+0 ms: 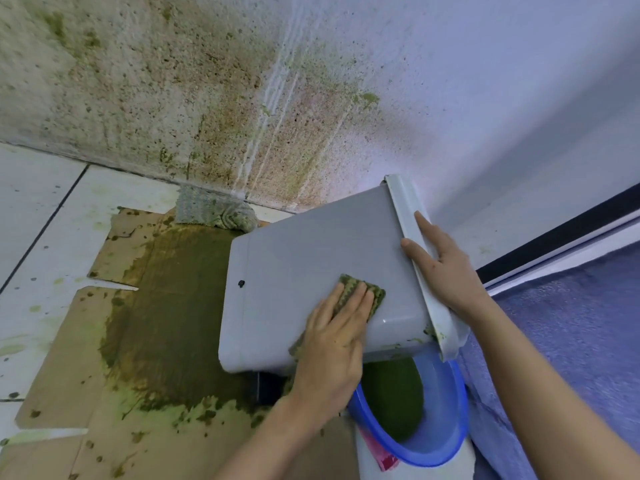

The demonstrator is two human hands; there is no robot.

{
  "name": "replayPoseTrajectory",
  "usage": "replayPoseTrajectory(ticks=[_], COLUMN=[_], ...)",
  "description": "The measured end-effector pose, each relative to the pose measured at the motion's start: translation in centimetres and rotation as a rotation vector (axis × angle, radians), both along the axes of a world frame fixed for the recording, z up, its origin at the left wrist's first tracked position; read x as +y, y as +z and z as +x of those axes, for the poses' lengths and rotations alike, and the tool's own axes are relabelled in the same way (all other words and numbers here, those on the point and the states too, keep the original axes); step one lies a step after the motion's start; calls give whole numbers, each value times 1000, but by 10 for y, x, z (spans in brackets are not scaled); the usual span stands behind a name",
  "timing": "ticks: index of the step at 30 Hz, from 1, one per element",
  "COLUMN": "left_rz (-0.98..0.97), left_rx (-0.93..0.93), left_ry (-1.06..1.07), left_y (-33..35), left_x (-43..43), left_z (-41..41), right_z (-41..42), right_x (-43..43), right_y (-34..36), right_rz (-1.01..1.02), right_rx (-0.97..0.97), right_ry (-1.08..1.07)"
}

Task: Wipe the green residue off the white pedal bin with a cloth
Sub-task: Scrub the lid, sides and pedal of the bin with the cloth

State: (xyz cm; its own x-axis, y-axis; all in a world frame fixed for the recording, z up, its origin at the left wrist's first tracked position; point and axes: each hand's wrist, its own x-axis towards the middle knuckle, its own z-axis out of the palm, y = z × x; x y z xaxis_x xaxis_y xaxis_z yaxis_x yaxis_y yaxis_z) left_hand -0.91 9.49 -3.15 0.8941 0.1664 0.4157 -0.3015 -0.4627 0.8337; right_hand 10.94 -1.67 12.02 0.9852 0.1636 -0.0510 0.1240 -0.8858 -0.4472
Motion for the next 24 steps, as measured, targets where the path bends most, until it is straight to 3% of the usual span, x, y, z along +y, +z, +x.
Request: replayPoseTrajectory(ticks=[5,13,16,24], left_rz=[76,41,22,129], left_rx=[-5,203,148,-232], left_ry=[-215,-101,-114,-264], left_y=[35,62,51,-1], left_x=[2,7,-4,-19], left_z=[64,170,144,26], right_z=[4,15,15,12], right_x=[-5,-19,-23,-29], right_y=[-2,0,-4,-3], right_rz=[56,126,127,119], right_rx=[15,35,34,22], right_ry=[2,-24,-17,-20])
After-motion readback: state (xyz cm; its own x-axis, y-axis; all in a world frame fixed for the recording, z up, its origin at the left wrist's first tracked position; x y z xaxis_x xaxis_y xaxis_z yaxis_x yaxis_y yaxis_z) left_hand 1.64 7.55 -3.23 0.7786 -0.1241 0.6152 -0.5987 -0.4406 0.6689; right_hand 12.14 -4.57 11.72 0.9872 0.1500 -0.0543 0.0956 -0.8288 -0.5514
